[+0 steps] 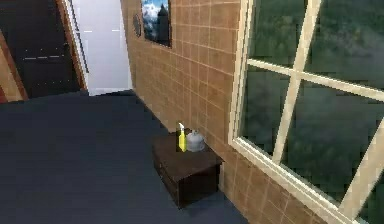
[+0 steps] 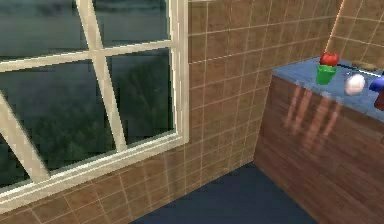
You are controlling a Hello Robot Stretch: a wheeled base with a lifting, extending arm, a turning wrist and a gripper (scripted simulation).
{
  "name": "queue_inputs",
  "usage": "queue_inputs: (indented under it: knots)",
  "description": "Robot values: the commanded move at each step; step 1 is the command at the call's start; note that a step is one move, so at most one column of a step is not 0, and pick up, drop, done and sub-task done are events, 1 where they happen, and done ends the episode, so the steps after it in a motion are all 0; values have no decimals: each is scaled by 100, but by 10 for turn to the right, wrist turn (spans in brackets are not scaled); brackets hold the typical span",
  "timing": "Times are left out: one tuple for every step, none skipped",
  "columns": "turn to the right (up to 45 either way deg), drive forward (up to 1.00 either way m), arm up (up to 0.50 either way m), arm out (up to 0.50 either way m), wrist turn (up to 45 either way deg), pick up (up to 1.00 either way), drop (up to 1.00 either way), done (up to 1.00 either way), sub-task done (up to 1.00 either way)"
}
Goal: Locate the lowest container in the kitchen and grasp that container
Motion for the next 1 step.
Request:
queue_inputs:
  knots:
    - [0,50,0,0,0,0,0,0,0]
